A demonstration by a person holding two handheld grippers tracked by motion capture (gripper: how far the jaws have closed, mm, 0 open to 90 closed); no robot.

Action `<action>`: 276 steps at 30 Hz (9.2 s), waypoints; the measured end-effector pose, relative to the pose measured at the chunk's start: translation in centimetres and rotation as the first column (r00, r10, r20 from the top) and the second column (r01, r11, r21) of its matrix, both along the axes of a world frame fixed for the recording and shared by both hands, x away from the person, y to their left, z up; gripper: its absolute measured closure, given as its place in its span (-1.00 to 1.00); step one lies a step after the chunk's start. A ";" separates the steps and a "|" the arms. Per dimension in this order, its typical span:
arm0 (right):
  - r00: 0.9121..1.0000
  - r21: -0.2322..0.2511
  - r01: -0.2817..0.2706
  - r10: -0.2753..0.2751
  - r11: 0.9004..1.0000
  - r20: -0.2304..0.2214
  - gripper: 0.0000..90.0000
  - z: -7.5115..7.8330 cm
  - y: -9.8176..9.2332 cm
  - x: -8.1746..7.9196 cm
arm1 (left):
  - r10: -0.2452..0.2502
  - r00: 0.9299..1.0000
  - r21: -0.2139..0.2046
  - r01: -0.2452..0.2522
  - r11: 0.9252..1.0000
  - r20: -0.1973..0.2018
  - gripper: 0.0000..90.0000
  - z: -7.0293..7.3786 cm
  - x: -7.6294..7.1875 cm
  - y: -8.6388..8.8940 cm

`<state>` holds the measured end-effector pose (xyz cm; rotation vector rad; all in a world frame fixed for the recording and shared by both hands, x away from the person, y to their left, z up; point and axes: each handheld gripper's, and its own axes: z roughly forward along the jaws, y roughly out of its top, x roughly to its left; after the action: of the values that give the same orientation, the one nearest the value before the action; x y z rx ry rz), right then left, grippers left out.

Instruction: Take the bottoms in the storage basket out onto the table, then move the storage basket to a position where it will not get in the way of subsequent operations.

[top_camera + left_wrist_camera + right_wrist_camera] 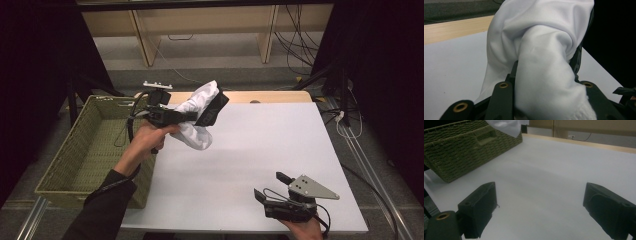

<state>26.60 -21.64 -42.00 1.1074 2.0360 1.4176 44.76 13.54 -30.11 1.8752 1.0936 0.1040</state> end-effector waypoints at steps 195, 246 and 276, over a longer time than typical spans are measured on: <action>0.996 -0.074 -0.082 0.084 0.994 0.026 -0.72 0.0 1.8 1.2 | 0.445 0.893 0.126 -0.450 0.884 0.067 -0.65 -5.7 -6.6 21.3; 0.995 -0.079 -0.095 0.096 0.992 0.014 -0.72 -0.1 2.3 1.4 | 0.695 0.719 0.317 -0.661 0.680 0.005 -0.21 -7.3 -8.1 30.8; 0.997 -0.084 -0.080 0.081 0.993 0.015 -0.72 -0.1 1.7 0.9 | 0.693 0.721 0.436 -0.622 0.651 -0.006 0.82 -8.1 -6.8 31.4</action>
<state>27.49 -19.95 -42.08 0.9846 2.1278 1.3628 38.00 44.97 -38.25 1.7476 1.9791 0.6494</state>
